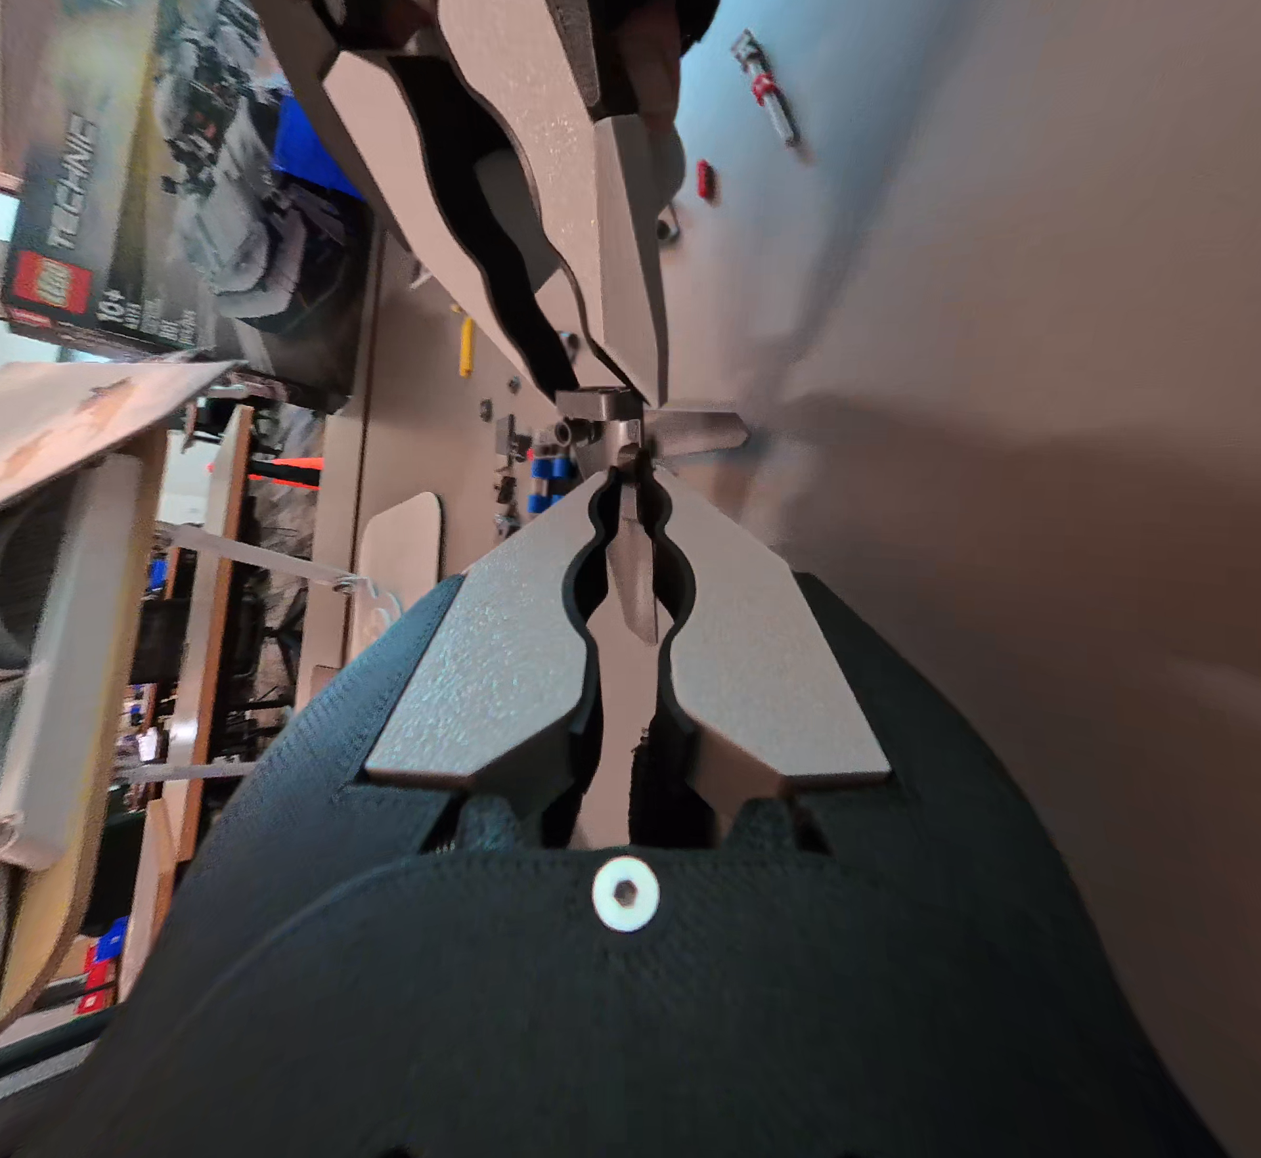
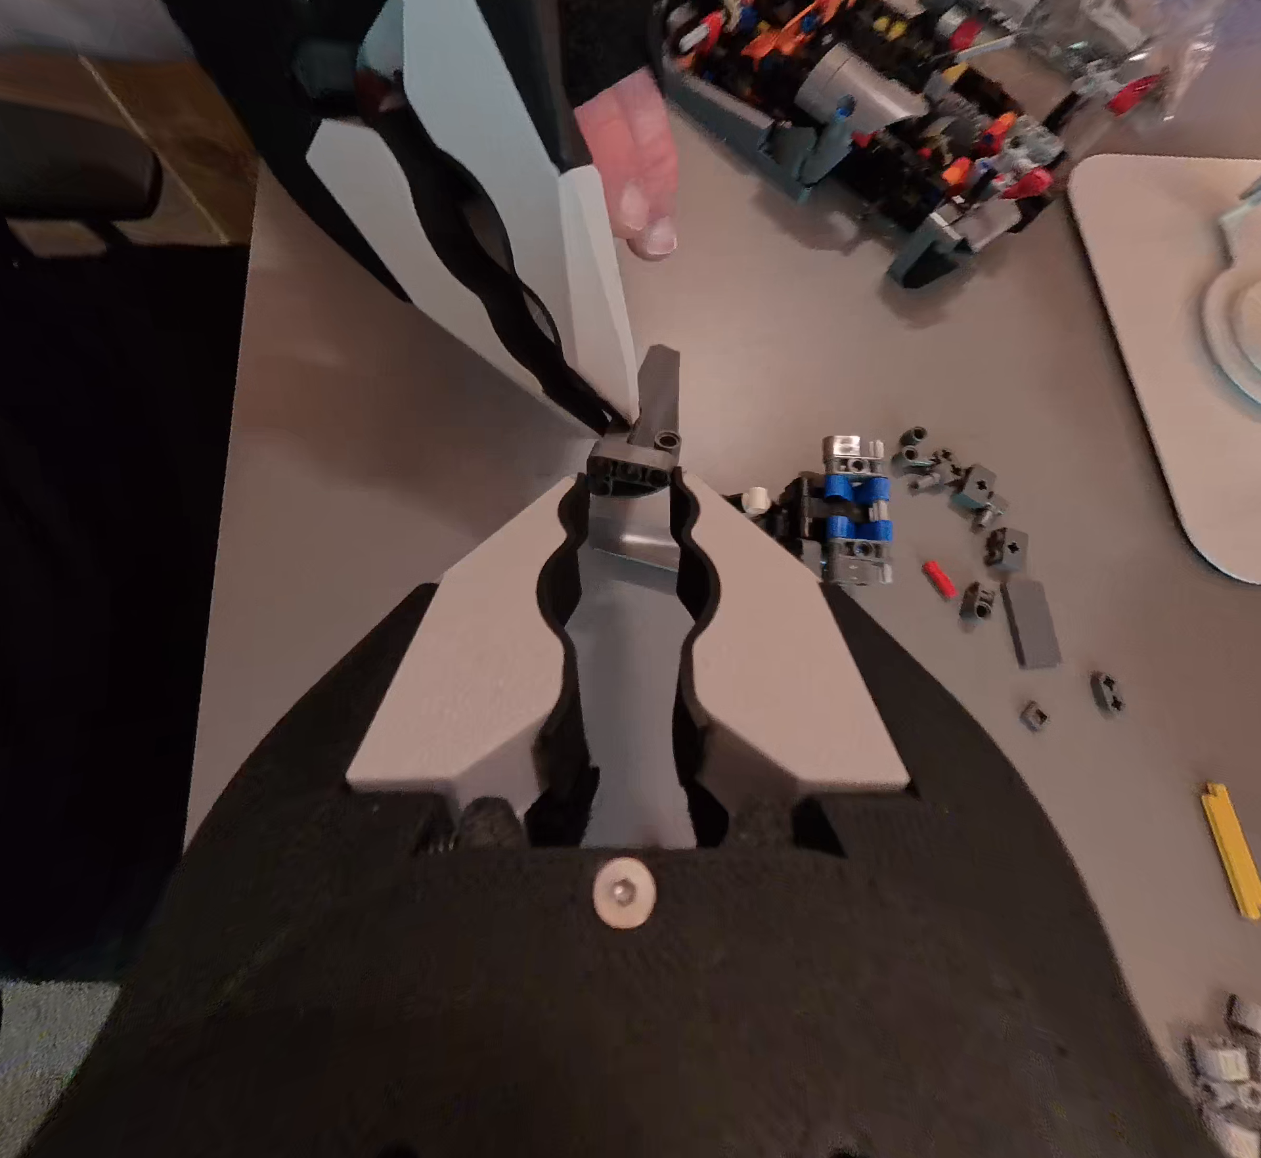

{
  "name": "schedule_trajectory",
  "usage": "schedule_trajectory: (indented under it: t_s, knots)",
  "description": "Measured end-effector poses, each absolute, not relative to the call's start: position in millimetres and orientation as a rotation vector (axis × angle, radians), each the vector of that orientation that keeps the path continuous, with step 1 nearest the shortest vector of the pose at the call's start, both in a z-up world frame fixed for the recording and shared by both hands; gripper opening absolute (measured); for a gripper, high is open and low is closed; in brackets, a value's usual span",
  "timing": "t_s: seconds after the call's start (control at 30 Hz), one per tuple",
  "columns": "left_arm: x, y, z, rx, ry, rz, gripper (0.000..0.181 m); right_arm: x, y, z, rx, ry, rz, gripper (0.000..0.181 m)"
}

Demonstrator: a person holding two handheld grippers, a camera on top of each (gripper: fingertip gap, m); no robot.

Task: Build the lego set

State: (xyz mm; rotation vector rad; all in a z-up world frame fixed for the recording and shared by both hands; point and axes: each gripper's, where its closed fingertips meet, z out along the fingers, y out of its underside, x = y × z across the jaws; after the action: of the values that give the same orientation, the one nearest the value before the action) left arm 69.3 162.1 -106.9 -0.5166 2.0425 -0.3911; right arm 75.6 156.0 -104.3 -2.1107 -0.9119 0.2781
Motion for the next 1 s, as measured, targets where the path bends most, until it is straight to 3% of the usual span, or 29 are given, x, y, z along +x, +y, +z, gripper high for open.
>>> schedule_trajectory:
  t_s: [0.57, 0.67, 1.0]
  knots:
    - [113.9, 169.1, -50.5, -0.408, 1.732, -0.201, 0.003, 116.3, 161.7, -48.9, -1.903, -0.517, 0.392, 0.019]
    - [123.3, 167.4, -41.9, -0.389, 1.692, -0.189, 0.001, 119.8, 160.9, -36.9, -1.854, -0.509, 0.380, 0.006]
    - [156.3, 157.1, -14.4, -0.336, 1.574, -0.239, 0.000, 143.2, 154.5, -22.1, -1.818, -0.548, 0.171, 0.000]
